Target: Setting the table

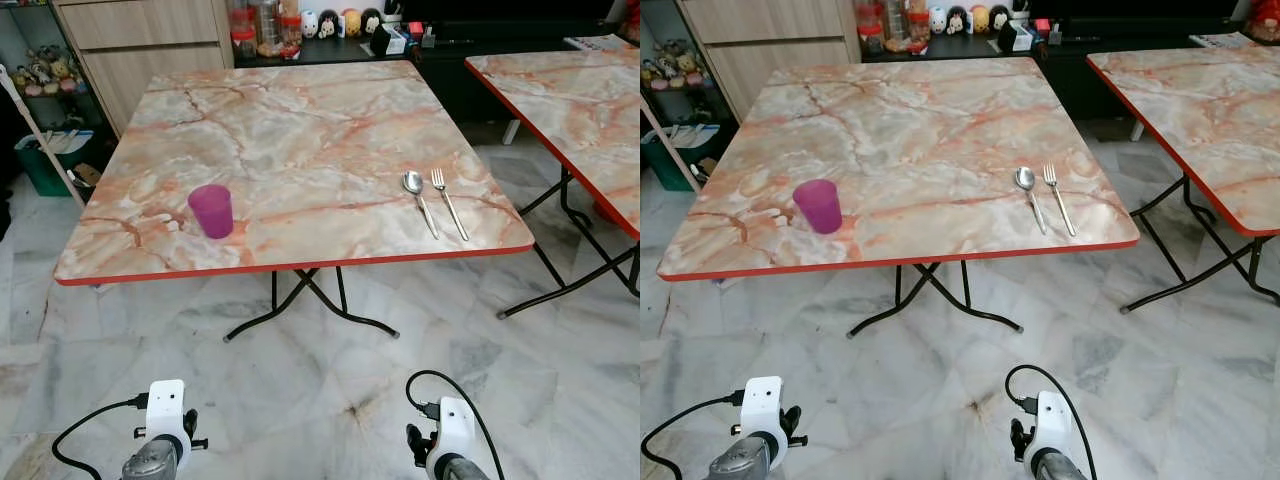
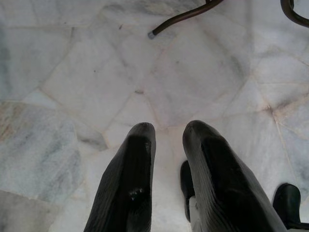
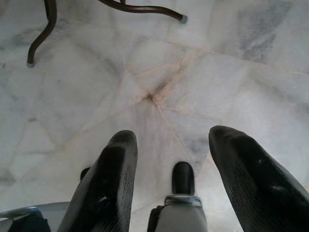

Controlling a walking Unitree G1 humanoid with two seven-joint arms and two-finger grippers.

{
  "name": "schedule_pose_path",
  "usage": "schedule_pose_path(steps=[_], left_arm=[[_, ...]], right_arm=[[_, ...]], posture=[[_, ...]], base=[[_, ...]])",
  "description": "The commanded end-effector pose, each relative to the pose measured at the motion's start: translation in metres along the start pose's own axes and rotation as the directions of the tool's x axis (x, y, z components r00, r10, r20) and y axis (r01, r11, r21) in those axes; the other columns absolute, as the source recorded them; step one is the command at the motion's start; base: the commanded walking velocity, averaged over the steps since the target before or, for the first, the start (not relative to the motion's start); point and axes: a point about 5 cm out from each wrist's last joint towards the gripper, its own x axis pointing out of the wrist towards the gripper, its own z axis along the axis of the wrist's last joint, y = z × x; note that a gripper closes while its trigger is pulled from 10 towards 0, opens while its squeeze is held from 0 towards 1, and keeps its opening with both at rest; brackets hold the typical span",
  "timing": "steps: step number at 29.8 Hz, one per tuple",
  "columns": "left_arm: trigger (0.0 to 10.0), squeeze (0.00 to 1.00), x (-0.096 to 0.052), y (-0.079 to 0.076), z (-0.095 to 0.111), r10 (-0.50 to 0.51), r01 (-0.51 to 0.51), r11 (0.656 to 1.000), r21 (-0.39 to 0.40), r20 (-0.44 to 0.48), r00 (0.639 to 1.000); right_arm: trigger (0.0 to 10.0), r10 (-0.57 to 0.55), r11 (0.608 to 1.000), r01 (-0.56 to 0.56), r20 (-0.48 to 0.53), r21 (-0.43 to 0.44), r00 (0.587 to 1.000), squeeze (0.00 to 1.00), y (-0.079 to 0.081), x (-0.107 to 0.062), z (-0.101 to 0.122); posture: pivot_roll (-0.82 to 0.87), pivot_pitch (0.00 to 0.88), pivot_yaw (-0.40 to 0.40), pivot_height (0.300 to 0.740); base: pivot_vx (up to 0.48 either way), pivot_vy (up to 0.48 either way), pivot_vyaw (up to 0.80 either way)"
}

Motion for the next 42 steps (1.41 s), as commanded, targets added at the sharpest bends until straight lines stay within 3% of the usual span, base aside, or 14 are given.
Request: schedule_pose_path(steps=[1,6,14,19,22,27,42], left_arm=[[10.0,0.0,-0.0016,0.0024,-0.0055,0.01,-0.01,1.0,-0.005,-0.021,1.0],[10.0,0.0,-0.0016,0.0029,-0.0054,0.012,-0.012,1.0,-0.006,-0.021,1.0],[10.0,0.0,-0.0014,0.0032,-0.005,0.013,-0.014,1.0,-0.007,-0.022,1.0],[10.0,0.0,-0.0014,0.003,-0.005,0.008,-0.008,1.0,-0.005,-0.023,1.0],[10.0,0.0,-0.0016,0.0035,-0.0058,0.01,-0.01,1.0,-0.002,-0.027,1.0],[10.0,0.0,-0.0021,0.004,-0.0074,0.012,-0.012,1.0,0.005,-0.033,0.999],[10.0,0.0,-0.0029,0.0028,-0.0117,-0.006,0.007,1.0,0.016,-0.058,0.998]], right_arm=[[10.0,-0.006,1.0,0.006,0.0,-0.015,1.0,0.0,-0.0017,-0.0007,-0.0019],[10.0,-0.008,1.0,0.008,-0.003,0.019,1.0,0.0,-0.001,-0.0009,-0.0033],[10.0,-0.02,1.0,0.02,-0.001,-0.021,1.0,0.0,-0.0016,-0.0008,-0.0025],[10.0,-0.016,1.0,0.016,-0.008,0.012,1.0,0.0,-0.0011,-0.0009,-0.0039],[10.0,-0.018,0.998,0.018,-0.003,-0.057,1.0,0.0,-0.0006,-0.0009,-0.0031],[10.0,-0.029,1.0,0.029,-0.011,0.007,1.0,0.0,-0.0012,-0.001,-0.0046],[10.0,-0.024,1.0,0.024,-0.022,-0.007,0.999,0.0,-0.0007,-0.0014,-0.0073]], posture=[[0.07,0.087,-0.002,0.74],[0.07,0.089,-0.002,0.74],[0.07,0.087,-0.001,0.74],[0.07,0.089,0.0,0.74],[0.07,0.087,0.001,0.74],[0.07,0.09,0.004,0.74],[0.07,0.097,0.006,0.74]], base=[[0.0,0.0,0.0],[0.0,0.0,0.34],[0.215,0.0,0.21],[0.264,0.0,0.08],[0.306,0.0,0.34],[0.308,0.0,0.48],[0.22,0.0,0.0]])
